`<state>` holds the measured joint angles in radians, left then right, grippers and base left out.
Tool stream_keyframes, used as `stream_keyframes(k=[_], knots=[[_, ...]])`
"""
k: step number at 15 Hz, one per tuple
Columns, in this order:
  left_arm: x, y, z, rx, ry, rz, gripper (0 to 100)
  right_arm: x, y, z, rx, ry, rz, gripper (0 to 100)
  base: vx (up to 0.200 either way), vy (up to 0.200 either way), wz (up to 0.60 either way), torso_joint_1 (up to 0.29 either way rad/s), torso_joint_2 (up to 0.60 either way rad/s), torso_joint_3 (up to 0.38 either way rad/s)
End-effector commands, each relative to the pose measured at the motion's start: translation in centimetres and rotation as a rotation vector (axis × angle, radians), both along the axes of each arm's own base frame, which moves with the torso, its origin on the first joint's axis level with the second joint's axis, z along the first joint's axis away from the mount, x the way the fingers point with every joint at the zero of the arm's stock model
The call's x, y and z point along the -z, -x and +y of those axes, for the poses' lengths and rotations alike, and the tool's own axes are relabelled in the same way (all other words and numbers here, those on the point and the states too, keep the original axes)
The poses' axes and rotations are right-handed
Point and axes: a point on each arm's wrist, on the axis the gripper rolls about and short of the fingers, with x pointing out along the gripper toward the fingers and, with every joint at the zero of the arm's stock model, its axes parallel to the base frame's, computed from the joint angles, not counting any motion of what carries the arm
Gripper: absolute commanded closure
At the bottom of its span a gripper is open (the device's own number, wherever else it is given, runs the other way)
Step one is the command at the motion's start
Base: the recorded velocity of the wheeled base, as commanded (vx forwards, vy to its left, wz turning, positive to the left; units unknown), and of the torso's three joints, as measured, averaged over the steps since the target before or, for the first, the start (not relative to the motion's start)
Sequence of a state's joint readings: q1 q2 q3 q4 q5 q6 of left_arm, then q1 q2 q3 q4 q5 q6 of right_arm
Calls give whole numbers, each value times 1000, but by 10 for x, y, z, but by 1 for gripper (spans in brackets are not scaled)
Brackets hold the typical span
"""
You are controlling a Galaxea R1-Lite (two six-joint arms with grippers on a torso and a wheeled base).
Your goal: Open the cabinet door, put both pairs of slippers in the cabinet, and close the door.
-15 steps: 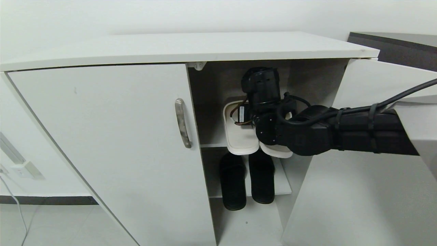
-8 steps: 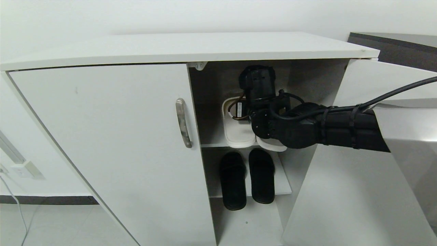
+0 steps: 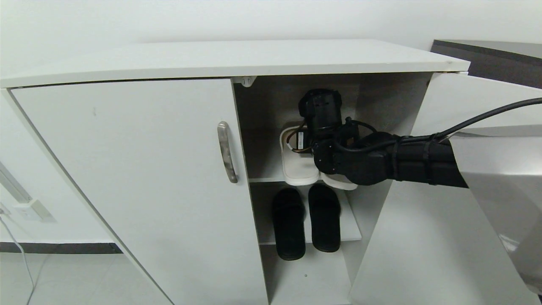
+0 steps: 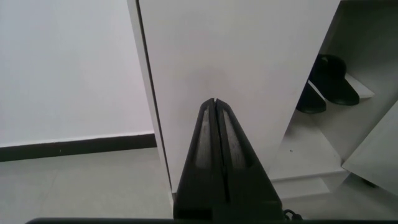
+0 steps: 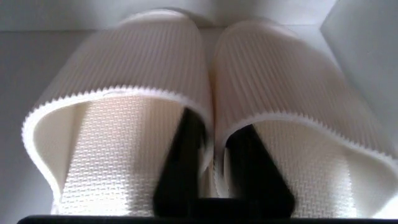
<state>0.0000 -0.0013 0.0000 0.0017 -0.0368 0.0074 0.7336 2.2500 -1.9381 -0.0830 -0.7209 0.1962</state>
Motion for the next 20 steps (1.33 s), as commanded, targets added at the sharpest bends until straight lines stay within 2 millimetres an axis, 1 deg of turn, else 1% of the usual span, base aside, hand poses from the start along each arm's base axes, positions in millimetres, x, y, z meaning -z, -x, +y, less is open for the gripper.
stream_keyframes(k=[1, 2, 4, 6, 9, 10, 14, 15, 17, 20], knots=[[0, 0, 0, 0, 0, 1, 100, 1, 1, 0, -1, 2, 2, 0, 0, 0, 0, 0, 0, 0], [0, 0, 0, 0, 0, 1, 100, 3, 3, 1, -6, 12, 13, 0, 0, 0, 0, 0, 0, 0], [0, 0, 0, 0, 0, 1, 100, 3, 11, 2, -18, 19, 20, 0, 0, 0, 0, 0, 0, 0], [0, 0, 0, 0, 0, 1, 100, -3, 24, 3, -38, 20, 21, 0, 0, 0, 0, 0, 0, 0], [0, 0, 0, 0, 0, 1, 100, -11, 44, -2, -56, 30, 28, 0, 0, 0, 0, 0, 0, 0], [0, 0, 0, 0, 0, 1, 100, -17, 58, -7, -72, 32, 31, 0, 0, 0, 0, 0, 0, 0], [0, 0, 0, 0, -2, 1, 100, -28, 101, -20, -132, 40, 45, 0, 0, 0, 0, 0, 0, 0], [0, 0, 0, 0, -2, 1, 100, -30, 108, -23, -140, 40, 47, 0, 0, 0, 0, 0, 0, 0], [0, 0, 0, 0, -2, 1, 100, -31, 130, -33, -172, 40, 47, 0, 0, 0, 0, 0, 0, 0], [0, 0, 0, 0, -2, 1, 100, -28, 154, -44, -216, 27, 32, 0, 0, 0, 0, 0, 0, 0]])
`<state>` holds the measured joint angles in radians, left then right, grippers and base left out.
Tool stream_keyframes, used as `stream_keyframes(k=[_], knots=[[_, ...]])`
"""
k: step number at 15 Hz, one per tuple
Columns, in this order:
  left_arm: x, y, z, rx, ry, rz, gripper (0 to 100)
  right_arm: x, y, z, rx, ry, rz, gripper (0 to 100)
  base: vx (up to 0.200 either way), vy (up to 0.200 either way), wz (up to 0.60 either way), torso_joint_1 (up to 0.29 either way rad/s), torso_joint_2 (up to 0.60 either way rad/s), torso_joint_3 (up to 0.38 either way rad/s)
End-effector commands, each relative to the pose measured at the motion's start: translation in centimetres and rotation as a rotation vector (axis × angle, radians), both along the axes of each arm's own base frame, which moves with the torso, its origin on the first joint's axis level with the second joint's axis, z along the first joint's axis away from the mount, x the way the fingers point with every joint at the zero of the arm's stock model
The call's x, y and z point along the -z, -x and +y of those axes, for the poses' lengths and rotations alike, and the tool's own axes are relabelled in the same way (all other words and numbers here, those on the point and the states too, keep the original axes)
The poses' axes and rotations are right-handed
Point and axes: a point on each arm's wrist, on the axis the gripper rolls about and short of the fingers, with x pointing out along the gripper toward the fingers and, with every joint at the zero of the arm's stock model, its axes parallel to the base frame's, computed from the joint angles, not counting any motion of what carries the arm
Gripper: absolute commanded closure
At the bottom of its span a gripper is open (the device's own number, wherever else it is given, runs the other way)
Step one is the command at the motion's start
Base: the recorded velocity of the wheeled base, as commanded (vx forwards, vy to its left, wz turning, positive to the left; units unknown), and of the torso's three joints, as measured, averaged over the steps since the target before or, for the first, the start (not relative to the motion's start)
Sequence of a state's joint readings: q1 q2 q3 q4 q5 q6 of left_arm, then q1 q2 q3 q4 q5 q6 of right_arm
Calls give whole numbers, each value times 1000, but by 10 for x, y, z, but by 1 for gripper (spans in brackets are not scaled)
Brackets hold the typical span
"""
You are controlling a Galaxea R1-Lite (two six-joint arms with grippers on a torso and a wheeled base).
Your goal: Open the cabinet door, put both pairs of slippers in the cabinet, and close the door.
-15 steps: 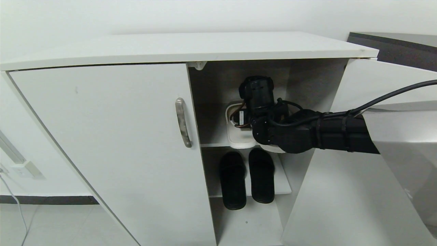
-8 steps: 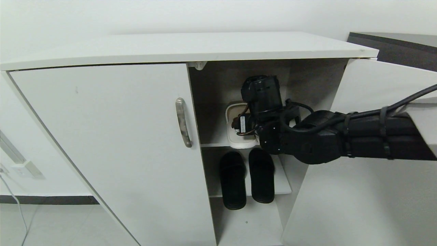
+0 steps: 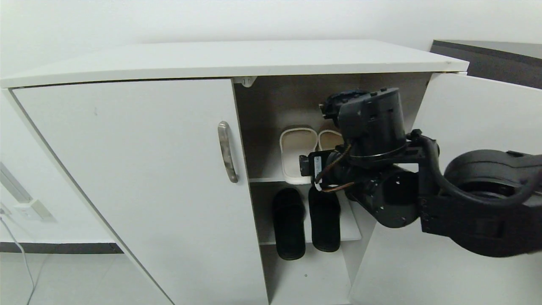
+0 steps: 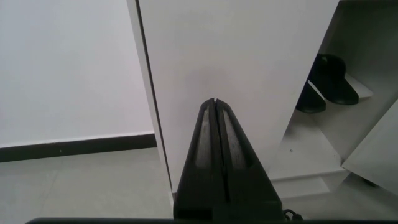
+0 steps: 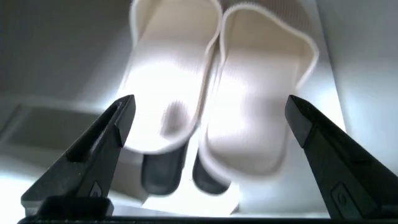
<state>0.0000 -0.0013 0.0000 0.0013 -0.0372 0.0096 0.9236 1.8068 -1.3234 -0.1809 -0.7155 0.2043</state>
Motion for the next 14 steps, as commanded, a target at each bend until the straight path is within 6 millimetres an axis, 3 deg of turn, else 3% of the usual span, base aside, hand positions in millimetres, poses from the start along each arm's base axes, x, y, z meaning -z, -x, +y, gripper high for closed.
stream_keyframes(k=[1, 5, 9, 10, 14], knots=[[0, 0, 0, 0, 0, 2, 100, -6, 27, -15, -55, -24, -12, 0, 0, 0, 0, 0, 0, 0], [0, 0, 0, 1, 0, 2, 100, 19, 52, -26, -150, -28, -4, 0, 0, 0, 0, 0, 0, 0], [0, 0, 0, 1, 0, 2, 100, 35, 56, -26, -209, -42, 0, 0, 0, 0, 0, 0, 0, 0], [0, 0, 0, 1, 0, 2, 100, 35, 57, -27, -214, -44, 2, 100, 0, 0, 0, 0, 0, 0], [0, 0, 0, 1, 0, 2, 100, 41, 60, -24, -254, -35, 21, 100, 0, 0, 0, 0, 0, 0]])
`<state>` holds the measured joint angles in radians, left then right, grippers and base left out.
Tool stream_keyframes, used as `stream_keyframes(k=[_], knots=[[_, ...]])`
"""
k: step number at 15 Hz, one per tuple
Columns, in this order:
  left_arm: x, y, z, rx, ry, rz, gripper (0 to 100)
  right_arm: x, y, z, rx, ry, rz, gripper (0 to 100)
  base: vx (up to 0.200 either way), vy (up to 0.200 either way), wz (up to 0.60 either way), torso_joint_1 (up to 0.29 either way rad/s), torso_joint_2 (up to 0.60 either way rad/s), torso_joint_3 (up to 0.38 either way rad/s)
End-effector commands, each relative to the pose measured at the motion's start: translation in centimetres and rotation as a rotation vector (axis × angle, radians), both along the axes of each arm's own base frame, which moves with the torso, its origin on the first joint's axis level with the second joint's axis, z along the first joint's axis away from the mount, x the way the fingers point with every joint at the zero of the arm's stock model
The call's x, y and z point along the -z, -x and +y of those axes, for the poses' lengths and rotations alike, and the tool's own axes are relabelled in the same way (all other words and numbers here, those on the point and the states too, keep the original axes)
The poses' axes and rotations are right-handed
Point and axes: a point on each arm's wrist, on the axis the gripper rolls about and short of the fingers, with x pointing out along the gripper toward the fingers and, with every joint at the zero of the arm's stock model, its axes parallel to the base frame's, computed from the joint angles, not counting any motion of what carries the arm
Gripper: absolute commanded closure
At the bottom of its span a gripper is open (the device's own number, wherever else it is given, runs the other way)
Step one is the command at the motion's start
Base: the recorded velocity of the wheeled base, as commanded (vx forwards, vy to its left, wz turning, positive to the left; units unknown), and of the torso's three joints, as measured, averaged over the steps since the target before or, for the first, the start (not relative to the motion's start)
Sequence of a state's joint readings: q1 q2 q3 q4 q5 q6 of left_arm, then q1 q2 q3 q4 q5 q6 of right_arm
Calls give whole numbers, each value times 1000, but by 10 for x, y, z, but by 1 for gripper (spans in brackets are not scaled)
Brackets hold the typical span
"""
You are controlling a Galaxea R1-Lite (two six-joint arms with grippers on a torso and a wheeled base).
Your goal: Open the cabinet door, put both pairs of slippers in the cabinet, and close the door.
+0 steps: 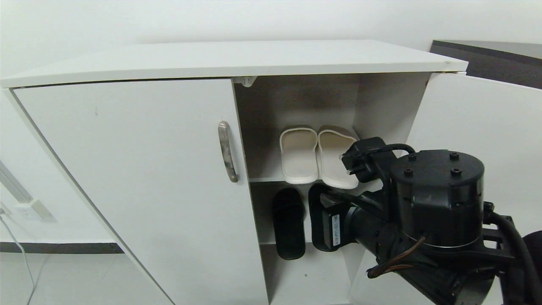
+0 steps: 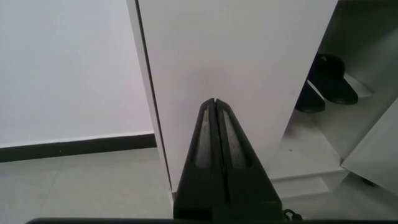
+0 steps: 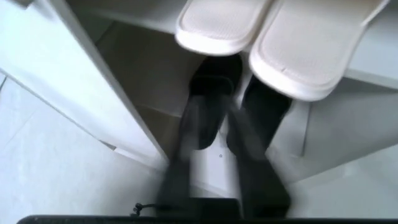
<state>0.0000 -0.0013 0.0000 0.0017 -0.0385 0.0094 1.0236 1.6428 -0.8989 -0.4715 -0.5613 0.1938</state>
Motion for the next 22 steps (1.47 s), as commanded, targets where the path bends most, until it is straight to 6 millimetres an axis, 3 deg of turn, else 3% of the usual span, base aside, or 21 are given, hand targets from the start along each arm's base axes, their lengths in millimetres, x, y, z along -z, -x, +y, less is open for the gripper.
stream_keyframes(k=[1, 9, 22], knots=[[0, 0, 0, 0, 0, 1, 100, 4, 1, 3, -8, 12, 8, 100, 0, 0, 0, 0, 0, 0], [0, 0, 0, 0, 0, 1, 100, 15, -3, 11, -5, 7, 1, 100, 0, 0, 0, 0, 0, 0], [0, 0, 0, 0, 2, 1, 100, 29, -11, 13, 8, 36, 20, 100, -200, 0, 0, 3, 2, 3]])
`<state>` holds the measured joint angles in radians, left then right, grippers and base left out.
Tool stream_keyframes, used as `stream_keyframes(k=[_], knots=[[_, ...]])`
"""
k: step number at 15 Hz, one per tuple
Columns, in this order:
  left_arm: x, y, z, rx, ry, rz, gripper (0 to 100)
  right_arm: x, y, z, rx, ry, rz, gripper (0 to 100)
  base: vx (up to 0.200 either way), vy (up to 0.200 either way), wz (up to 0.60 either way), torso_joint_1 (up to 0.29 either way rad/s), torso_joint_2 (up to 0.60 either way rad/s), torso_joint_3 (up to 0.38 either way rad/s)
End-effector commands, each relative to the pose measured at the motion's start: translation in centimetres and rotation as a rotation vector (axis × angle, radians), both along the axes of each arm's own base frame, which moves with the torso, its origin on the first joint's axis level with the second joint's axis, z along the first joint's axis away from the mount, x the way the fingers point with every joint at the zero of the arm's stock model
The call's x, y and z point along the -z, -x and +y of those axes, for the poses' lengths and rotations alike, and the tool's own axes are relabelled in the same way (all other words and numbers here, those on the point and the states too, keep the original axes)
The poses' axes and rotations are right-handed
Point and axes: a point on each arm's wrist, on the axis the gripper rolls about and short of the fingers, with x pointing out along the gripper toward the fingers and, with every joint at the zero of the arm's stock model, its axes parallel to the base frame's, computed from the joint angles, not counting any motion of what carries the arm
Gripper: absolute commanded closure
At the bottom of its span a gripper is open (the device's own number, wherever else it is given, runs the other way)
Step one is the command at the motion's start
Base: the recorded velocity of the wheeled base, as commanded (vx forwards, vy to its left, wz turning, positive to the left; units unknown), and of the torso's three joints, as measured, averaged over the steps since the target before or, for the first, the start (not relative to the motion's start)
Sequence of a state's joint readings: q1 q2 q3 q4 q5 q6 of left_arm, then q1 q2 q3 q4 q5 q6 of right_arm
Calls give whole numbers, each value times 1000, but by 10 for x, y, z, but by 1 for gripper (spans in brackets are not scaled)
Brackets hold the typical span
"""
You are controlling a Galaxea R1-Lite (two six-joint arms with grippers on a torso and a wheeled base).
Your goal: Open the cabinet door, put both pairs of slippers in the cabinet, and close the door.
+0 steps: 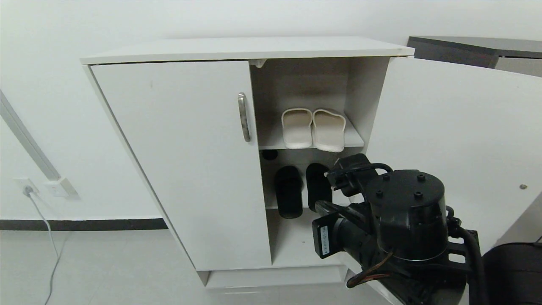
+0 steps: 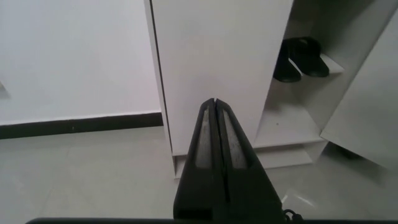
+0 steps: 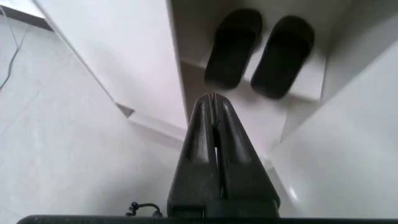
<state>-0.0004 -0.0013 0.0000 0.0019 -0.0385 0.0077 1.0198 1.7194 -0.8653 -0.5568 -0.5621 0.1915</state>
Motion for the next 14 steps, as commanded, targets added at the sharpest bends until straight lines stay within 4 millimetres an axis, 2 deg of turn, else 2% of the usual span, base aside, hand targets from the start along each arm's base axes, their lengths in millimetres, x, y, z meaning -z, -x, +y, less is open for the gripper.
stream_keyframes(k=[1, 4, 14], knots=[[0, 0, 0, -1, 0, 1, 100, 7, -3, 1, 6, 22, 11, 100, -200, 0, 0, 2, -2, 2], [0, 0, 0, -1, 0, 1, 100, 13, -4, -1, 5, 62, 10, 100, -200, 0, 0, 1, 4, 4], [0, 0, 0, -1, 0, 1, 100, 15, -5, 0, 6, 64, 11, 100, 0, 0, 0, 0, 0, 0]])
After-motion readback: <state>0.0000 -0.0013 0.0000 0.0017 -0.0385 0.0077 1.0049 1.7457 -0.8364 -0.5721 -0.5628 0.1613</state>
